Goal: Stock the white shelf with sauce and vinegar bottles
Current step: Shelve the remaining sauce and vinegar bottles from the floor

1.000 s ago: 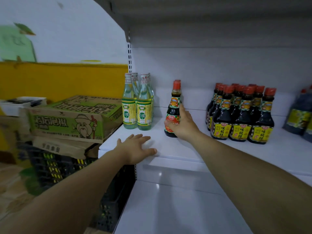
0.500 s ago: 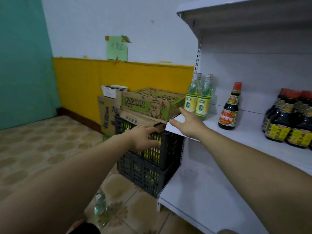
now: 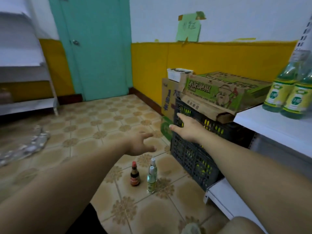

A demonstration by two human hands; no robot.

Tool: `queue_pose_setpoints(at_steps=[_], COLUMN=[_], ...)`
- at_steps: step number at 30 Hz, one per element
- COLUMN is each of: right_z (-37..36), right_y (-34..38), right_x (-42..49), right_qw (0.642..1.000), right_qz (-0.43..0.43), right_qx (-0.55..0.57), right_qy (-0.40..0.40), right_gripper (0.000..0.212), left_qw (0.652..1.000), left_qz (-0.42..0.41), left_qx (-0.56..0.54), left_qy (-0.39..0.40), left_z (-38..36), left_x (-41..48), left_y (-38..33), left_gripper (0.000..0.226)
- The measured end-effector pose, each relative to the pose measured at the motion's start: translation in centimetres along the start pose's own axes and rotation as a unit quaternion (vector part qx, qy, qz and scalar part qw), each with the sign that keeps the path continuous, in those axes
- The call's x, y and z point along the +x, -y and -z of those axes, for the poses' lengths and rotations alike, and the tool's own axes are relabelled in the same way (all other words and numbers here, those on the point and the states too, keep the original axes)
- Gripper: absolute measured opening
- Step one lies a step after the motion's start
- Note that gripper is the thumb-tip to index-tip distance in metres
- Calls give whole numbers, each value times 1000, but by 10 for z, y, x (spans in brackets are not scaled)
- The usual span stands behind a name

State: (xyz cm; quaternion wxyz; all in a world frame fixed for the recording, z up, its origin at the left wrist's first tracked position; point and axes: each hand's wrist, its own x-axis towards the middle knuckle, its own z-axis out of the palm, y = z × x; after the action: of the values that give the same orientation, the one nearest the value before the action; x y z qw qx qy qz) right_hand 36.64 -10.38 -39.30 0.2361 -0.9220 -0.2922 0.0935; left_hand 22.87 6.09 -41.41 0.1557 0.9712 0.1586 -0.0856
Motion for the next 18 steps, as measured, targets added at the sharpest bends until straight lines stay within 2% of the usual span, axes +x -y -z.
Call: queue_pose_setpoints(at_steps=[7,11,18], right_z=[-101,-164,-254], right_y=[-8,-30,-83], right_x=[56,84,141], right_qw=[997,991,975], right_qz=[21,-26,-61], right_qx=[-2,5,23], right_qy=[79,133,214], right_gripper=[81,82,63], left_qw=[992,984,961], left_qz=[89,110,119], left_qx=[-62,-78,-136], left_qy=[67,119,208], left_z=[-61,-115,-214], left_x=[36,71,154], left_y=[79,111,151], left_gripper=[79,83,85])
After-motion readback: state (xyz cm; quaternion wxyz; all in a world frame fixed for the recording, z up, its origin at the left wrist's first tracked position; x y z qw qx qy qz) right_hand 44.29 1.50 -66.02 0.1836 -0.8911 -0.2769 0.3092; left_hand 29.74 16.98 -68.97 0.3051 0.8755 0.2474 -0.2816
